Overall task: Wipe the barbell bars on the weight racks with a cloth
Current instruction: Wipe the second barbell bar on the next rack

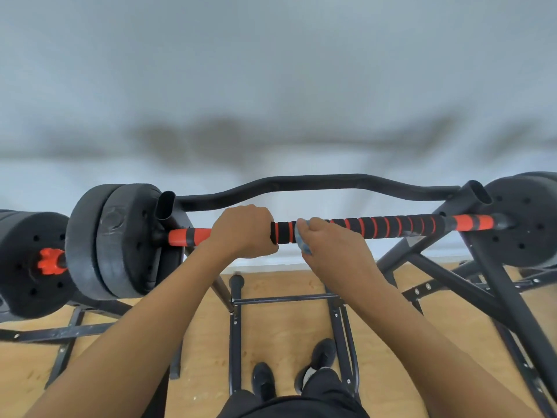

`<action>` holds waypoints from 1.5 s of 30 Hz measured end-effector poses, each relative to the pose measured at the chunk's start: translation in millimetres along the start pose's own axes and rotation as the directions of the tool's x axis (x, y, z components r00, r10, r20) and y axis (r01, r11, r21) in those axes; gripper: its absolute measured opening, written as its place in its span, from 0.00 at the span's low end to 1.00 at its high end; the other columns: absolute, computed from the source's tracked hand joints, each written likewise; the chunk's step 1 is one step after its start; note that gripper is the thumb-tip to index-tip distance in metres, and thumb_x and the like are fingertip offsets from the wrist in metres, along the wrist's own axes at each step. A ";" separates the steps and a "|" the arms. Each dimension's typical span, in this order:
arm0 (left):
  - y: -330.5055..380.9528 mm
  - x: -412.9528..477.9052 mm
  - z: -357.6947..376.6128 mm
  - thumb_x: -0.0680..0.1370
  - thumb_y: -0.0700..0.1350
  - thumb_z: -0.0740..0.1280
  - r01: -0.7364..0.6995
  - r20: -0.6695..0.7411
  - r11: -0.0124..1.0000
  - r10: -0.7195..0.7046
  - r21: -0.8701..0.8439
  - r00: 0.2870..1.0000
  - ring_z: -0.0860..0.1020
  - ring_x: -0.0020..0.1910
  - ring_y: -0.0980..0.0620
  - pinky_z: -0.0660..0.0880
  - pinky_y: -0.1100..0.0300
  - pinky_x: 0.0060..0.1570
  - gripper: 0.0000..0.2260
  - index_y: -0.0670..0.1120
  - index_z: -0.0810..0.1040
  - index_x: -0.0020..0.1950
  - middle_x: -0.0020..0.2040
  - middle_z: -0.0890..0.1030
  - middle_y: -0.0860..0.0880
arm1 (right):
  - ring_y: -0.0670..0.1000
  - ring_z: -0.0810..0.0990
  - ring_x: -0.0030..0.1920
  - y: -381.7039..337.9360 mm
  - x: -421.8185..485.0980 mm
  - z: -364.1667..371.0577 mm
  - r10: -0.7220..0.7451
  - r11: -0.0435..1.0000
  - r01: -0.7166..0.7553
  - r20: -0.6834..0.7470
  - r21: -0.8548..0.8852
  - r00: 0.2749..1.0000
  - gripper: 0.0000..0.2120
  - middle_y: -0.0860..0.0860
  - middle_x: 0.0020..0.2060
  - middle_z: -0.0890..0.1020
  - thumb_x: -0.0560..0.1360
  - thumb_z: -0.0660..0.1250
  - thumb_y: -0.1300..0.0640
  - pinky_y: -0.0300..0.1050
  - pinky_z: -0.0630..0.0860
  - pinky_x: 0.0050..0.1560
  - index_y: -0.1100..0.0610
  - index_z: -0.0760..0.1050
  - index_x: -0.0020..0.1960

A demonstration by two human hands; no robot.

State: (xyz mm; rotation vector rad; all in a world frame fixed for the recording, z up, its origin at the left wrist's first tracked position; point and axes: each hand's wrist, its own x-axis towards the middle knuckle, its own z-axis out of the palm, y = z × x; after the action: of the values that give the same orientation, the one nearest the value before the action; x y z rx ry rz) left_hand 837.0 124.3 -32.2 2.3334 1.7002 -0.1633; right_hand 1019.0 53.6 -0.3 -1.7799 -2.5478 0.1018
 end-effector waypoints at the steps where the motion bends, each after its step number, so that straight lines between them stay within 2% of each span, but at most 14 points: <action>1: -0.5 1.4 -1.5 0.73 0.56 0.73 -0.005 0.015 1.000 0.005 -0.012 1.000 0.77 0.31 0.54 0.74 0.61 0.33 0.12 0.54 0.72 0.37 0.32 0.77 0.53 | 0.50 0.78 0.43 -2.1 -4.6 -1.9 -0.013 0.999 0.013 0.005 -0.031 1.000 0.16 0.47 0.49 0.76 0.81 0.62 0.57 0.45 0.79 0.38 0.54 0.68 0.69; 8: -3.5 1.9 2.8 0.73 0.56 0.73 -0.013 0.012 1.000 0.013 -0.011 1.000 0.79 0.34 0.54 0.79 0.60 0.39 0.11 0.54 0.75 0.43 0.35 0.79 0.53 | 0.49 0.76 0.37 7.6 -3.3 -26.2 0.063 0.995 -0.061 -0.020 0.085 0.998 0.06 0.46 0.39 0.72 0.80 0.61 0.51 0.46 0.79 0.38 0.50 0.76 0.48; 13: -3.0 9.1 -9.8 0.72 0.52 0.75 0.007 0.233 0.991 0.025 -0.133 0.972 0.80 0.29 0.53 0.77 0.61 0.33 0.09 0.52 0.76 0.41 0.31 0.80 0.51 | 0.51 0.75 0.36 15.4 34.1 -17.0 0.142 0.982 -0.141 -0.001 0.125 0.990 0.09 0.47 0.36 0.70 0.77 0.60 0.54 0.48 0.76 0.38 0.50 0.72 0.38; 18: -12.4 20.8 -29.6 0.75 0.49 0.76 0.116 0.562 0.912 0.140 -0.394 0.816 0.75 0.26 0.52 0.74 0.59 0.31 0.10 0.45 0.81 0.50 0.31 0.79 0.48 | 0.50 0.76 0.37 0.9 13.5 -4.5 0.099 0.990 -0.096 -0.021 0.106 0.995 0.05 0.47 0.39 0.70 0.79 0.61 0.53 0.45 0.78 0.39 0.52 0.75 0.51; 21: -14.4 23.7 -31.8 0.75 0.53 0.78 0.136 0.609 0.885 0.188 -0.446 0.770 0.76 0.28 0.51 0.77 0.58 0.33 0.15 0.44 0.81 0.52 0.34 0.81 0.46 | 0.50 0.77 0.42 2.3 -1.4 1.3 0.078 0.991 -0.077 -0.003 0.107 0.997 0.15 0.47 0.46 0.74 0.81 0.60 0.53 0.47 0.80 0.42 0.51 0.71 0.67; 24: -13.0 18.2 -26.4 0.74 0.60 0.77 -0.035 0.389 0.930 0.188 -0.367 0.902 0.82 0.31 0.53 0.82 0.58 0.39 0.17 0.49 0.81 0.51 0.37 0.85 0.49 | 0.49 0.76 0.45 2.1 -5.2 0.0 0.080 0.990 -0.082 0.021 0.113 0.997 0.21 0.46 0.51 0.74 0.82 0.59 0.53 0.46 0.79 0.44 0.50 0.65 0.75; 26: -8.6 3.8 -16.1 0.73 0.64 0.73 -0.147 0.073 0.986 0.152 -0.074 0.986 0.80 0.33 0.54 0.77 0.60 0.37 0.16 0.53 0.78 0.48 0.36 0.81 0.54 | 0.48 0.75 0.43 -0.6 -2.3 -3.6 0.083 0.991 -0.086 0.033 0.105 0.996 0.19 0.46 0.46 0.72 0.82 0.59 0.53 0.45 0.78 0.42 0.50 0.67 0.73; 28: 3.5 -12.9 3.3 0.77 0.62 0.68 -0.132 -0.169 0.973 0.165 0.190 0.972 0.76 0.34 0.53 0.72 0.59 0.37 0.14 0.53 0.73 0.50 0.37 0.76 0.55 | 0.50 0.77 0.42 0.0 3.5 -8.7 0.112 0.987 -0.115 0.032 0.110 0.993 0.11 0.48 0.43 0.73 0.82 0.60 0.52 0.47 0.80 0.43 0.52 0.72 0.63; 30: 12.8 -20.7 20.9 0.79 0.57 0.66 -0.086 -0.286 0.964 0.160 0.253 0.945 0.74 0.35 0.50 0.69 0.57 0.37 0.12 0.51 0.70 0.52 0.38 0.74 0.54 | 0.53 0.79 0.41 1.0 7.5 -16.2 0.157 0.979 -0.160 0.038 0.129 0.987 0.07 0.51 0.40 0.75 0.82 0.60 0.52 0.51 0.81 0.44 0.53 0.71 0.47; 32: 13.7 -17.9 21.7 0.80 0.55 0.66 -0.059 -0.309 0.966 0.138 0.252 0.941 0.74 0.33 0.50 0.69 0.57 0.36 0.11 0.50 0.69 0.49 0.36 0.73 0.53 | 0.53 0.79 0.41 0.8 7.9 -14.7 0.177 0.973 -0.179 0.024 0.148 0.984 0.06 0.51 0.41 0.76 0.81 0.61 0.52 0.52 0.81 0.45 0.53 0.71 0.48; 35: 12.0 -5.5 6.1 0.77 0.54 0.69 -0.053 -0.150 0.986 0.077 0.158 0.986 0.77 0.34 0.51 0.74 0.58 0.37 0.08 0.52 0.73 0.45 0.34 0.75 0.54 | 0.51 0.78 0.45 -4.5 -2.9 -1.4 0.165 0.974 -0.165 0.017 0.154 0.986 0.17 0.49 0.48 0.76 0.82 0.61 0.53 0.48 0.80 0.46 0.50 0.69 0.69; 38: 6.6 8.2 -8.5 0.73 0.50 0.73 -0.022 0.191 0.996 0.038 -0.084 0.981 0.81 0.32 0.51 0.83 0.57 0.41 0.07 0.50 0.78 0.45 0.34 0.82 0.51 | 0.50 0.75 0.45 -8.7 -14.2 10.3 0.173 0.972 -0.171 0.001 0.159 0.985 0.23 0.46 0.50 0.74 0.82 0.59 0.53 0.44 0.76 0.42 0.48 0.63 0.77; 41: 0.3 19.0 -18.4 0.74 0.47 0.75 0.046 0.414 0.952 0.088 -0.303 0.906 0.79 0.28 0.50 0.81 0.58 0.37 0.09 0.47 0.80 0.50 0.34 0.81 0.48 | 0.48 0.74 0.43 -11.6 -25.1 12.9 0.168 0.973 -0.159 -0.041 0.166 0.985 0.23 0.45 0.49 0.73 0.83 0.60 0.53 0.41 0.72 0.41 0.48 0.63 0.77; 45: -0.4 21.3 -17.8 0.74 0.46 0.75 0.029 0.404 0.939 0.119 -0.342 0.907 0.79 0.27 0.51 0.80 0.58 0.35 0.08 0.46 0.80 0.49 0.32 0.81 0.47 | 0.49 0.75 0.40 -6.8 -28.7 2.9 0.182 0.954 -0.155 -0.085 0.256 0.980 0.12 0.46 0.41 0.73 0.81 0.63 0.54 0.46 0.78 0.41 0.49 0.76 0.63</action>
State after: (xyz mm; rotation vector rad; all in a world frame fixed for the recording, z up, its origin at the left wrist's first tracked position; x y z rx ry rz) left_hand 842.3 148.7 -20.2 1.9103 1.3372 -0.3109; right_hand 1022.4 24.2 -2.4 -1.8448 -2.1947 0.3065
